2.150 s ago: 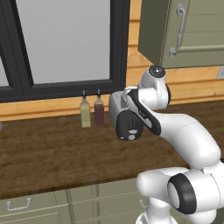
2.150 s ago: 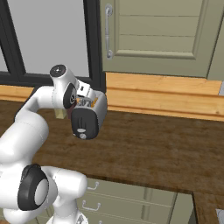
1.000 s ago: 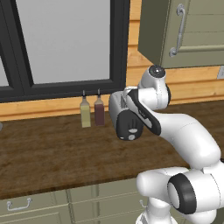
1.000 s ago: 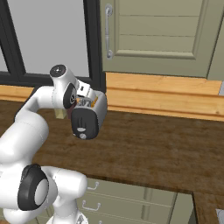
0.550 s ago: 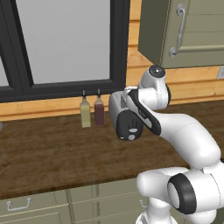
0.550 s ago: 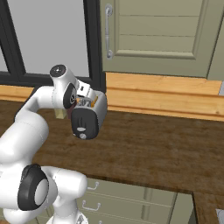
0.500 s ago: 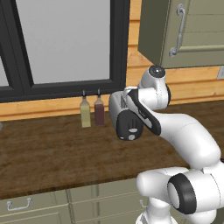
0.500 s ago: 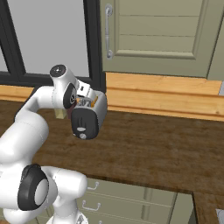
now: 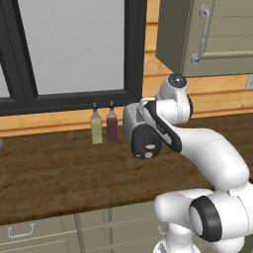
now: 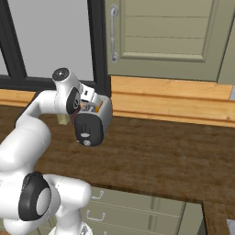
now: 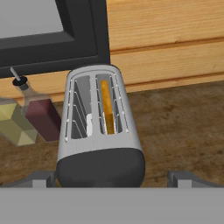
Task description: Start the toaster. Once the lever pops up, take the bread to the plate on the dining counter.
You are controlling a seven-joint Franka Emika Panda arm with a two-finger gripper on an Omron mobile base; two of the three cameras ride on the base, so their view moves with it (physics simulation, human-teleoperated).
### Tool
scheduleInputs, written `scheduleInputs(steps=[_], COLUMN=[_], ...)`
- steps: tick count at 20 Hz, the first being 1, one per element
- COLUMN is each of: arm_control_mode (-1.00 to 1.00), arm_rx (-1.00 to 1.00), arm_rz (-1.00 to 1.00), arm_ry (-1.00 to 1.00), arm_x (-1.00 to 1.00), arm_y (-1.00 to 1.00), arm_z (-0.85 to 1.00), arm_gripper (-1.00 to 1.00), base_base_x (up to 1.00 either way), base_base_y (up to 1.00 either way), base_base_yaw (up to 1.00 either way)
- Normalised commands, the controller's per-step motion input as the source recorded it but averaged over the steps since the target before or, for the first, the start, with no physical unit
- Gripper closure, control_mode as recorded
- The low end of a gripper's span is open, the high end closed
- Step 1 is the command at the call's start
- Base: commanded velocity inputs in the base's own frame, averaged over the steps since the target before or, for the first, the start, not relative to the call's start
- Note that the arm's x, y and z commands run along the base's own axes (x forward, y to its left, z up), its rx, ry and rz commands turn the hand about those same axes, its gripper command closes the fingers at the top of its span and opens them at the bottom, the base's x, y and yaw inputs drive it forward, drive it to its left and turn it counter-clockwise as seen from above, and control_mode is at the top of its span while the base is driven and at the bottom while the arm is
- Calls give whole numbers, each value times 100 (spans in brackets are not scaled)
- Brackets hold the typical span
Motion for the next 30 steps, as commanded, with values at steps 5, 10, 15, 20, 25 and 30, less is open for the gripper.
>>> scheduleInputs(steps=[5, 10, 15, 20, 25, 30], arm_control_mode=[-100, -100, -100, -100, -100, -100], arm_rx=[0, 0, 0, 0, 0, 0], arm_rz=[0, 0, 0, 0, 0, 0], arm_ry=[0, 0, 0, 0, 0, 0], arm_x=[0, 0, 0, 0, 0, 0], arm_y=[0, 0, 0, 0, 0, 0], arm_z=[0, 0, 0, 0, 0, 0], arm_gripper=[-100, -100, -100, -100, -100, -100], base_base_x=[0, 0, 0, 0, 0, 0], base_base_y=[0, 0, 0, 0, 0, 0], base_base_yaw=[0, 0, 0, 0, 0, 0])
